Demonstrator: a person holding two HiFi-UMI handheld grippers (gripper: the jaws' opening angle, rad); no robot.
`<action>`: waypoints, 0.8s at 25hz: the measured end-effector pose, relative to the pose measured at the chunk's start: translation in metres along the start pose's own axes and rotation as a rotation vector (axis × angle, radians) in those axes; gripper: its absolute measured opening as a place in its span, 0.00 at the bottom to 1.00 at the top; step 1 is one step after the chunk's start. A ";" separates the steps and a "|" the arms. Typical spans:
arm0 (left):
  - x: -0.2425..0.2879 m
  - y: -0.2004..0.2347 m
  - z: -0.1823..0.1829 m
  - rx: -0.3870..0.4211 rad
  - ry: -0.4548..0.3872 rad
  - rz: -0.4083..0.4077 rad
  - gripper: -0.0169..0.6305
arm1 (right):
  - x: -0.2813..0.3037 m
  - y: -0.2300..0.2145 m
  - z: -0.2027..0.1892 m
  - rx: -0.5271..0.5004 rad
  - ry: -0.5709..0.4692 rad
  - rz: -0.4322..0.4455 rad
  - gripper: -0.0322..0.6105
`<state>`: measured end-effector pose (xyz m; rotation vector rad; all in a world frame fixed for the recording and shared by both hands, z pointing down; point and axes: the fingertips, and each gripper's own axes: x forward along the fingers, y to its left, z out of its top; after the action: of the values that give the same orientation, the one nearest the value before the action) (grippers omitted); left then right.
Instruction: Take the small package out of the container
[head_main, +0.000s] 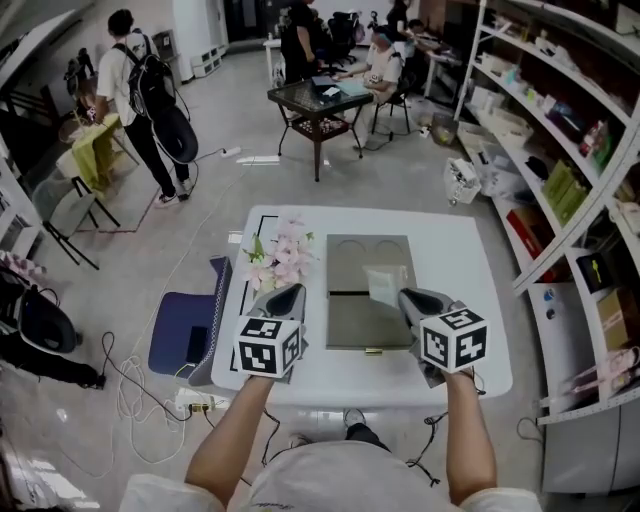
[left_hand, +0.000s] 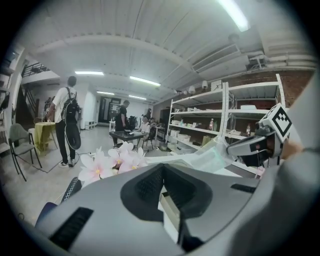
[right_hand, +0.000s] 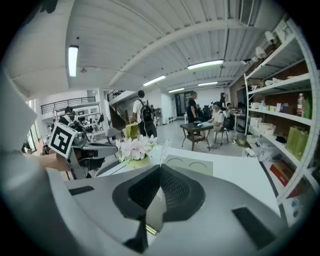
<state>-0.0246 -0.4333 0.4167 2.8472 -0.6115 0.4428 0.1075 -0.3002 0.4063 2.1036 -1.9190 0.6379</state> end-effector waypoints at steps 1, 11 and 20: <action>0.002 -0.002 0.005 0.003 -0.007 0.000 0.03 | -0.003 -0.001 0.007 0.001 -0.033 -0.007 0.06; 0.011 -0.019 0.036 0.033 -0.050 0.009 0.03 | -0.034 -0.021 0.053 0.012 -0.283 -0.077 0.06; 0.016 -0.016 0.039 0.030 -0.050 0.034 0.03 | -0.035 -0.027 0.059 0.016 -0.335 -0.080 0.06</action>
<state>0.0053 -0.4344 0.3836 2.8880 -0.6690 0.3898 0.1419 -0.2920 0.3420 2.4093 -1.9810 0.2987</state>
